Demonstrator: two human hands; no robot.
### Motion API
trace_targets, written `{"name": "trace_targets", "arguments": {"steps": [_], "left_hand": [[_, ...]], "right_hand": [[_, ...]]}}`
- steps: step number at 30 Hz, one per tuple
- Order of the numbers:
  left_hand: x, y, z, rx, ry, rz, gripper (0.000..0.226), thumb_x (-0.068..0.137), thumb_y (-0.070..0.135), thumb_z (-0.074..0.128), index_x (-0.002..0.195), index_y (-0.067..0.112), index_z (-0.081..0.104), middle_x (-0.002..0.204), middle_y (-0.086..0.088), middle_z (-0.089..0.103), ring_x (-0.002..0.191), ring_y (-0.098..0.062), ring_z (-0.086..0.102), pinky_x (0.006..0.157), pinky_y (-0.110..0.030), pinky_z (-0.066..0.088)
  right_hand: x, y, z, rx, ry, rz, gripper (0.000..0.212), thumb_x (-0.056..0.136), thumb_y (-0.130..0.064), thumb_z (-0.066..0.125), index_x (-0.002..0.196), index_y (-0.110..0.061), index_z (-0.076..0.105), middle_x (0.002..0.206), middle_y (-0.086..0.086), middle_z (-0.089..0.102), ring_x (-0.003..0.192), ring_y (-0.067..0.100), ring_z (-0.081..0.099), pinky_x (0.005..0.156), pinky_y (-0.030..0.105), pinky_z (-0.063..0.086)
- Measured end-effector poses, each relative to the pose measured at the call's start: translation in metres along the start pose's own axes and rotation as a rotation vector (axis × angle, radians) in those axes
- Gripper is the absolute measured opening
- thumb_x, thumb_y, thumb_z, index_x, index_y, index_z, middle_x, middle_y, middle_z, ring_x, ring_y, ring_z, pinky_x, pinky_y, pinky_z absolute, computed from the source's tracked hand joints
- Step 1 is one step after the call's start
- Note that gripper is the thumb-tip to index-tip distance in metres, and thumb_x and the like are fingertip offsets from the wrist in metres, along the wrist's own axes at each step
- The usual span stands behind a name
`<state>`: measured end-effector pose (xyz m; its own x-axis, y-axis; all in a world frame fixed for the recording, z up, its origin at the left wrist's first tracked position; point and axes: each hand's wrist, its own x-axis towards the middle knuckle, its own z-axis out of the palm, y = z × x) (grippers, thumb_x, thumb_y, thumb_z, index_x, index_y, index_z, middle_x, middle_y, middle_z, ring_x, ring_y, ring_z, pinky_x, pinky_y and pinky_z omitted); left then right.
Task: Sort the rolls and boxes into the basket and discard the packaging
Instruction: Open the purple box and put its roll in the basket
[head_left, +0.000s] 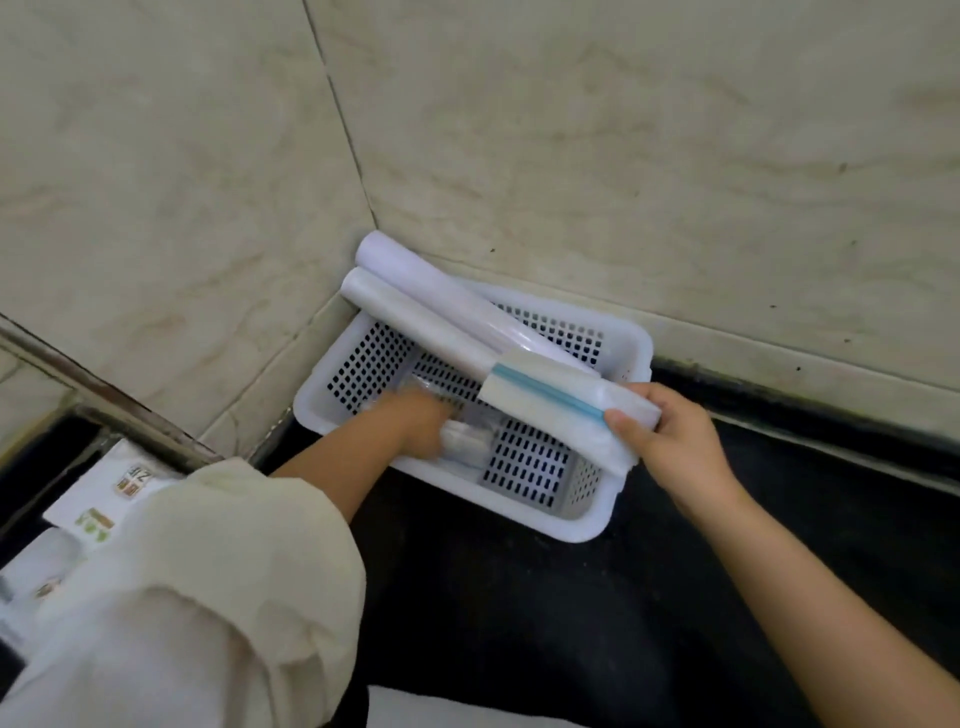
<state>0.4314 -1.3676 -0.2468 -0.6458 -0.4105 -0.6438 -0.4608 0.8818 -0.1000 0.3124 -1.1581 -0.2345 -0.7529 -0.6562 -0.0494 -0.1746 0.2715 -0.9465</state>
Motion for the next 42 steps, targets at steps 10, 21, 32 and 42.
{"name": "trace_targets", "arguments": {"steps": [10, 21, 32, 42], "left_hand": [[0.014, -0.01, 0.007, -0.307, 0.069, 0.019, 0.036, 0.089, 0.007, 0.048, 0.124, -0.002, 0.051, 0.134, -0.02, 0.047, 0.119, -0.031, 0.047, 0.095, -0.033, 0.041], [0.012, -0.009, 0.0, -0.114, -0.154, 0.05, 0.059, 0.094, 0.027, 0.045, 0.148, 0.02, 0.024, 0.15, -0.01, 0.036, 0.132, -0.028, 0.041, 0.11, -0.037, 0.037], [-0.002, -0.002, 0.003, -0.015, -0.16, 0.101, 0.038, 0.09, 0.016, 0.054, 0.128, 0.014, 0.053, 0.126, -0.01, 0.058, 0.101, -0.022, 0.054, 0.09, -0.033, 0.045], [-0.027, -0.02, -0.006, 0.104, 0.217, 0.007, 0.016, 0.092, 0.005, 0.045, 0.091, 0.01, 0.061, 0.106, -0.011, 0.062, 0.1, -0.024, 0.058, 0.086, -0.034, 0.049]], "right_hand": [[-0.007, 0.017, 0.001, 0.133, -0.031, 0.025, 0.024, 0.085, -0.01, 0.058, 0.078, -0.033, 0.056, 0.082, -0.005, 0.061, 0.075, 0.015, 0.058, 0.063, 0.026, 0.048], [0.002, 0.015, 0.004, 0.111, 0.0, -0.043, 0.025, 0.086, -0.012, 0.058, 0.076, -0.035, 0.055, 0.078, -0.012, 0.059, 0.07, 0.003, 0.056, 0.05, 0.003, 0.046], [-0.008, 0.017, 0.007, 0.058, 0.015, -0.017, 0.025, 0.085, -0.013, 0.059, 0.077, -0.036, 0.053, 0.079, -0.014, 0.058, 0.072, 0.001, 0.055, 0.056, 0.014, 0.042], [-0.001, 0.0, -0.002, -0.222, -0.108, -0.044, 0.011, 0.085, -0.013, 0.059, 0.087, -0.023, 0.058, 0.078, -0.01, 0.055, 0.069, -0.002, 0.05, 0.055, 0.011, 0.037]]}}
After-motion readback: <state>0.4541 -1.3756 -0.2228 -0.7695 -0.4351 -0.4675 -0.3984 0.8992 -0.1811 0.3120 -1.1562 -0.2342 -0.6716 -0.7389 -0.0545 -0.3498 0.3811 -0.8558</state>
